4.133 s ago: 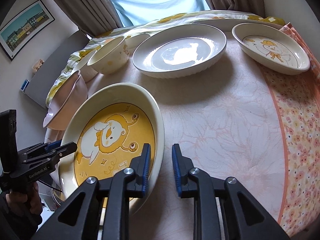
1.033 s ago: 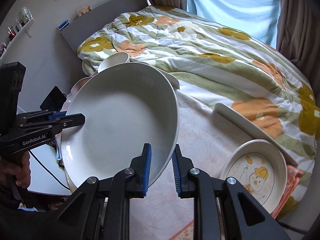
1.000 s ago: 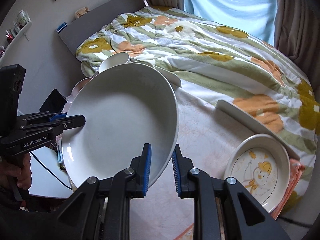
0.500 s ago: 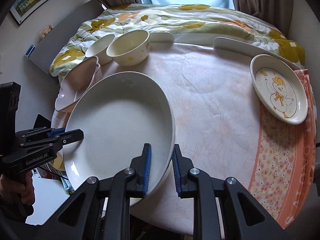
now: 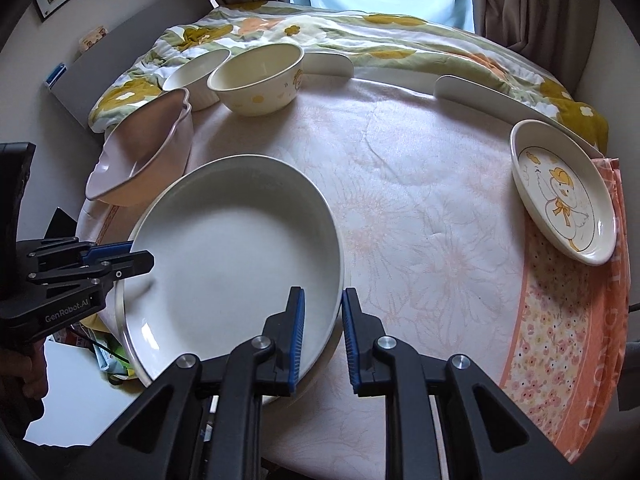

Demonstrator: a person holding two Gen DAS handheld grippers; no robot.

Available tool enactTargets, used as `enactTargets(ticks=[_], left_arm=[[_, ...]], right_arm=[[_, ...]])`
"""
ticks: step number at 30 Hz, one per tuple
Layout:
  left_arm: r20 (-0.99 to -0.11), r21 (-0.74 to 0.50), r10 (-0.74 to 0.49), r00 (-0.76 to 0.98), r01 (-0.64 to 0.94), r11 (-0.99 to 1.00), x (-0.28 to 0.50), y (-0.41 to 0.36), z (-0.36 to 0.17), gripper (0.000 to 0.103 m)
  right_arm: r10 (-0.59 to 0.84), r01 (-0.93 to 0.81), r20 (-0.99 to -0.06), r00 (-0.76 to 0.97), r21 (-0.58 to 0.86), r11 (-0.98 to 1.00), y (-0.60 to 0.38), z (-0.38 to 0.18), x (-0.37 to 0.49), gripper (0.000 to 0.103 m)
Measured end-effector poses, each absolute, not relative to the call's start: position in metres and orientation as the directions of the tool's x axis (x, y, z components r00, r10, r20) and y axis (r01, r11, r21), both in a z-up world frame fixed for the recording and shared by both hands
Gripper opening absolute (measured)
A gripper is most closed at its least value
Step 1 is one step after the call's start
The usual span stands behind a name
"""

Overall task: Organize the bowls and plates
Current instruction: 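Lift the white plate with both tools, lower it onto the lion dish, open both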

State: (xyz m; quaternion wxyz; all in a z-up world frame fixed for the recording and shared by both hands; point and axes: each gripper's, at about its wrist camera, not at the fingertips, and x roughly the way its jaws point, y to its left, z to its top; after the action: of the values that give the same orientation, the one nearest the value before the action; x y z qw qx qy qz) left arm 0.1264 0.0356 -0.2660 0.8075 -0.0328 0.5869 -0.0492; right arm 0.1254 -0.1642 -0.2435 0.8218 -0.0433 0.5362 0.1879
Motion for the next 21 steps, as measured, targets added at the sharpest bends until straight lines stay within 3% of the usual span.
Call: enactTargets(ticks=[9, 21], left_arm=[[-0.947, -0.054, -0.076, 0.312, 0.078, 0.996, 0.124, 0.026, -0.263, 0.016], [-0.927, 0.144, 0.076, 0.368, 0.161, 0.976, 0.116, 0.006, -0.262, 0.016]], right_arm=[[0.233, -0.373, -0.904, 0.358, 0.09, 0.923, -0.161, -0.243, 0.122, 0.017], [0.172, -0.393, -0.906, 0.386, 0.008, 0.92, -0.152, -0.243, 0.117, 0.017]])
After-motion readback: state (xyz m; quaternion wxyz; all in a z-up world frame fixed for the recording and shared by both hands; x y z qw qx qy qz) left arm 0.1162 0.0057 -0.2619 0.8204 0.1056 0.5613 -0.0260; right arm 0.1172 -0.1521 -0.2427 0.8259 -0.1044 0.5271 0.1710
